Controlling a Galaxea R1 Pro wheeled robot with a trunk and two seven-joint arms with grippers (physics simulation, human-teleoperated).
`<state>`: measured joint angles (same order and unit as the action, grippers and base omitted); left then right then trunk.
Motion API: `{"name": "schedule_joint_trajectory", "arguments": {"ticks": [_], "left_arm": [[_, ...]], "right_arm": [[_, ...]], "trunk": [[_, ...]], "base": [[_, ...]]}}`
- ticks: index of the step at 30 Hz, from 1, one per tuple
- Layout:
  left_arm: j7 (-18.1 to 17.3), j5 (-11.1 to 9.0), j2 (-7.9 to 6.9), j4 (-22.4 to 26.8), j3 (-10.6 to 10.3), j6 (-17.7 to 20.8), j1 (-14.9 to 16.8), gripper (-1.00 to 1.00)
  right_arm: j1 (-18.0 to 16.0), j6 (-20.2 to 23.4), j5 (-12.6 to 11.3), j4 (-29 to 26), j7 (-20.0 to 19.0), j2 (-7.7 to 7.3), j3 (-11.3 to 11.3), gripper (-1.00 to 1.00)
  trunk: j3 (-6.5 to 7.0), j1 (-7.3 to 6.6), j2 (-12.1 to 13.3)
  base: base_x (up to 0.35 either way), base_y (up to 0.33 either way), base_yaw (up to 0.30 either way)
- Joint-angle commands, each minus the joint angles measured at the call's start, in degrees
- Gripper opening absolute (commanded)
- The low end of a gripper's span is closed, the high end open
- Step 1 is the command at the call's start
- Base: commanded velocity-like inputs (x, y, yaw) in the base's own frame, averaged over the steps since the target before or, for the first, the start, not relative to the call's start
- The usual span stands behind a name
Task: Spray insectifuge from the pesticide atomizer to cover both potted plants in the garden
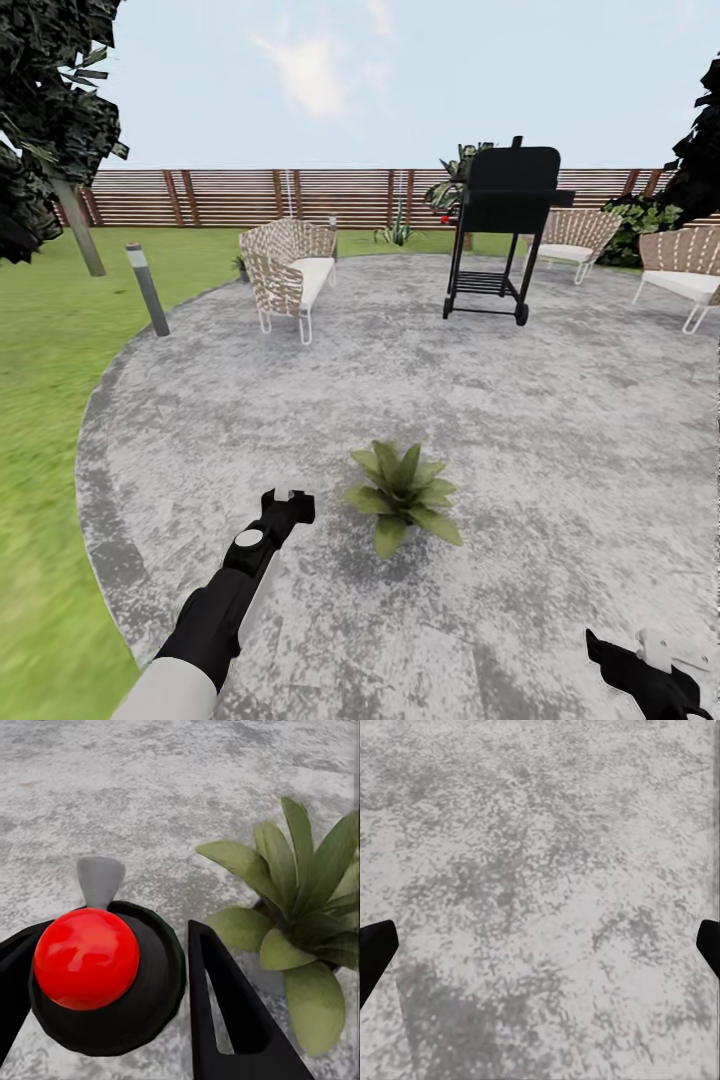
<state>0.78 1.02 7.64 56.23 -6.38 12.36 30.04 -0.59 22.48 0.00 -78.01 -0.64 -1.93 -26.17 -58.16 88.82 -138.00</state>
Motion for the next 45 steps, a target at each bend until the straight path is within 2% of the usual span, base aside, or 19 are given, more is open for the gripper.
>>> {"name": "schedule_joint_trajectory", "arguments": {"ticks": [1,16,39,45], "left_arm": [[0.1,0.1,0.00,0.1,0.0,0.3,0.0,-1.00],[0.1,0.1,0.00,0.1,0.0,0.4,0.0,-1.00],[0.1,0.1,0.00,0.1,0.0,0.3,0.0,-1.00],[0.1,0.1,0.00,0.1,0.0,0.3,0.0,-1.00]], "right_arm": [[0.0,0.3,0.0,0.0,-0.1,0.00,0.0,1.00],[0.0,0.3,0.0,0.0,-0.1,0.00,0.0,1.00],[0.0,0.3,0.0,0.0,0.0,0.00,0.0,1.00],[0.0,0.2,0.0,0.0,0.0,0.00,0.0,1.00]], "trunk": [[-0.05,0.00,0.0],[-0.05,0.00,0.0],[-0.05,0.00,0.0],[-0.05,0.00,0.0]], "base": [[0.114,-0.334,0.001],[0.107,-0.335,0.003],[0.114,-0.336,0.263],[0.118,-0.335,0.084]]}}
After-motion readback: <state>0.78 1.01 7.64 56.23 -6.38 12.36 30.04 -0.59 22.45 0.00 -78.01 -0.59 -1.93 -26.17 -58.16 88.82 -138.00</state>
